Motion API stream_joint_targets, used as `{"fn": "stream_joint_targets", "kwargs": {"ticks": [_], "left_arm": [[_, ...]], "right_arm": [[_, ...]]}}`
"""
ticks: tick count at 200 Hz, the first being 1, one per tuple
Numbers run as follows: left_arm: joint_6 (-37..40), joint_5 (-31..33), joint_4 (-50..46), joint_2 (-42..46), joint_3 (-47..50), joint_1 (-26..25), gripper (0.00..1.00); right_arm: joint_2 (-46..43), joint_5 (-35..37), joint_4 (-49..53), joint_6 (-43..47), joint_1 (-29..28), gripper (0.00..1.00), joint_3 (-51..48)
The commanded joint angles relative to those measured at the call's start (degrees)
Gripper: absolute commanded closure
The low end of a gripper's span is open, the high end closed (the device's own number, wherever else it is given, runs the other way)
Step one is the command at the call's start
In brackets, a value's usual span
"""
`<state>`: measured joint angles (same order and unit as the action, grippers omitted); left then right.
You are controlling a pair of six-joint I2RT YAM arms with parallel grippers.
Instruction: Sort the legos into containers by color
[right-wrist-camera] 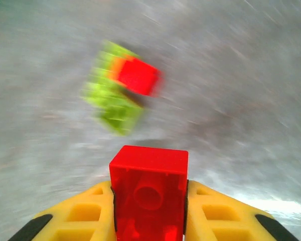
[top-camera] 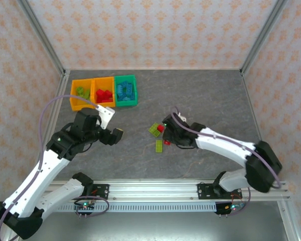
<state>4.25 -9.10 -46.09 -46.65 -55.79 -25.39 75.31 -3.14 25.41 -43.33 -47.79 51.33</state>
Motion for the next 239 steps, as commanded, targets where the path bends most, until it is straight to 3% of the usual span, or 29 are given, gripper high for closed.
{"fn": "stream_joint_targets", "kwargs": {"ticks": [1, 30, 54, 86, 114, 139, 181, 193, 215, 220, 231, 239], "left_arm": [[-2.7, 5.0, 4.3, 3.0, 1.7, 3.1, 0.11], [-4.3, 7.8, 5.7, 5.8, 2.9, 5.6, 0.11], [-4.4, 6.2, 7.2, 8.2, 4.1, 5.8, 0.11], [-4.3, 6.6, 6.9, 9.3, 4.7, 5.9, 0.10], [-4.0, 11.9, 5.6, 8.9, 4.7, 6.0, 0.10], [-3.8, 12.5, 5.7, 9.1, 4.8, 6.0, 0.10], [-3.7, 12.1, 6.4, 8.5, 5.1, 6.2, 0.09], [-3.6, 12.1, 6.4, 8.0, 5.0, 6.2, 0.09], [-3.2, 12.0, 6.0, 7.0, 4.8, 6.1, 0.10], [-3.0, 12.2, 5.8, 6.9, 4.7, 6.1, 0.09], [-2.9, 12.4, 5.7, 6.7, 4.6, 6.1, 0.10], [-2.8, 12.7, 5.7, 6.8, 4.7, 6.2, 0.09]], "right_arm": [[-2.6, 1.0, -15.1, 10.5, -0.6, 0.74, 2.3], [5.2, -5.8, -24.4, 20.4, -0.7, 0.76, 10.0], [15.6, -12.7, -29.4, 24.8, -0.6, 0.76, 19.5], [32.4, -17.4, -28.9, 27.2, -0.6, 0.76, 37.1], [47.7, -13.4, -23.8, 30.3, -0.3, 0.79, 55.1], [59.5, -7.1, -24.5, 32.3, 0.2, 0.79, 67.8], [82.5, -4.4, -16.5, 39.8, 0.8, 0.79, 103.3], [85.7, -4.3, -19.7, 39.9, 1.0, 0.75, 107.0], [85.8, -3.4, -28.1, 40.1, 1.3, 0.67, 103.3], [85.8, -3.1, -28.4, 40.1, 1.3, 0.63, 103.3], [85.7, -3.1, -28.3, 40.3, 1.3, 0.39, 103.4], [85.3, -3.8, -27.6, 40.3, 1.4, 0.29, 103.7]]}}
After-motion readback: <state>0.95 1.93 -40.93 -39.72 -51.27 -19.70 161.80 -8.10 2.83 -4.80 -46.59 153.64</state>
